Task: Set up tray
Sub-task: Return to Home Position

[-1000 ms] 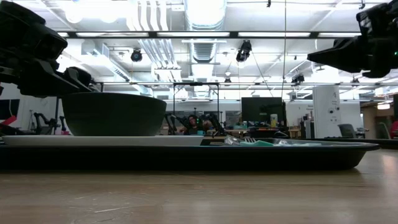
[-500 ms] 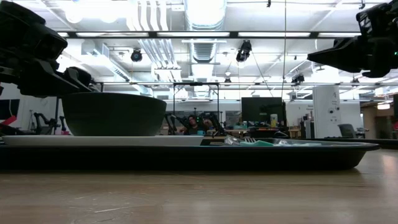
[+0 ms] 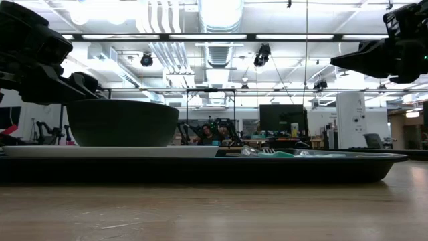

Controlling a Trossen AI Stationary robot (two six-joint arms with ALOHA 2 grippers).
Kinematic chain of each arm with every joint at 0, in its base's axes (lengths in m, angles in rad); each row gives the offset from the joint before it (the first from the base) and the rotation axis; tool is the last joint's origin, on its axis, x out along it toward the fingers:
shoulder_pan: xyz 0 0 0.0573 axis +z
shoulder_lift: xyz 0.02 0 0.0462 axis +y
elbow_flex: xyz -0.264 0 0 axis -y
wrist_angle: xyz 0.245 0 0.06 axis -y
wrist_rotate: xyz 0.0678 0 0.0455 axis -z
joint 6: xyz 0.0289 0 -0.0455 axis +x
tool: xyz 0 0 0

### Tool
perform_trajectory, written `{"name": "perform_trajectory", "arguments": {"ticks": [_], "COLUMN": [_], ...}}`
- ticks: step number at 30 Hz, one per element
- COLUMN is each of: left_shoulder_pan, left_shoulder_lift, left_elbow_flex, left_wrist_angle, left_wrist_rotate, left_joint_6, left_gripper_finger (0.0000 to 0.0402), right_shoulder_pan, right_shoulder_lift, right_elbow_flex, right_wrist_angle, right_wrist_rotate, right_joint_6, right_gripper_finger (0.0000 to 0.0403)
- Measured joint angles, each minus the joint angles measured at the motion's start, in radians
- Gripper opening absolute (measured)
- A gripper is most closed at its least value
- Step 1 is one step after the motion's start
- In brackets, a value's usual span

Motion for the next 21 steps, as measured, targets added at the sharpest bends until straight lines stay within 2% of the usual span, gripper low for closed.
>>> {"name": "perform_trajectory", "arguments": {"ticks": [10,21], "left_shoulder_pan": [0.0,0.0], "left_shoulder_lift": [0.0,0.0], "left_elbow_flex": [0.0,0.0], "left_wrist_angle": [0.0,0.0], "left_wrist_rotate": [0.0,0.0], "left_joint_6": [0.0,0.0], "left_gripper_finger": [0.0096,0.0096], "right_shoulder_pan": [0.0,0.0], "right_shoulder_lift": [0.0,0.0], "right_elbow_flex": [0.0,0.0], "right_wrist_angle": [0.0,0.0], "right_wrist_rotate": [-0.002,-0.002], "right_joint_6": [0.0,0.0], "right_gripper_finger": [0.0068,0.0083]}}
